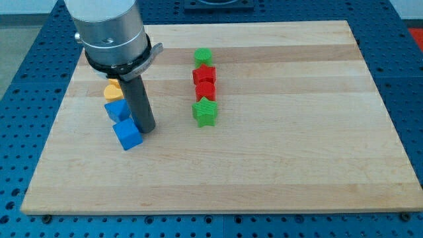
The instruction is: Adjust the blue triangle below the yellow heart
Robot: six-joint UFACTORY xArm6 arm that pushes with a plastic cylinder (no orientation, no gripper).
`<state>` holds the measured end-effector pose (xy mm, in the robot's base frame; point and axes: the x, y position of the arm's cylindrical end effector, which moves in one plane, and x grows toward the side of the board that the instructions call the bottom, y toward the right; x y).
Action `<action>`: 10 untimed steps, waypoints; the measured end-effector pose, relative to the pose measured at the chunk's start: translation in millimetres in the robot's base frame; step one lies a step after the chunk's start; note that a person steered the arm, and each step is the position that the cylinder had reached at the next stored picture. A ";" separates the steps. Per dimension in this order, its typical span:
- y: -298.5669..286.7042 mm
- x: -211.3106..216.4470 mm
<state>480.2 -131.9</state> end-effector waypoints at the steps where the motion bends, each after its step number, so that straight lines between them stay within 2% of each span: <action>1: -10.7 0.1; 2: -15.7 0.1; 4: 25.7 22.1; 5: 25.3 24.8; 6: 12.9 -22.6; 10: -9.1 -19.1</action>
<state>461.1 -141.0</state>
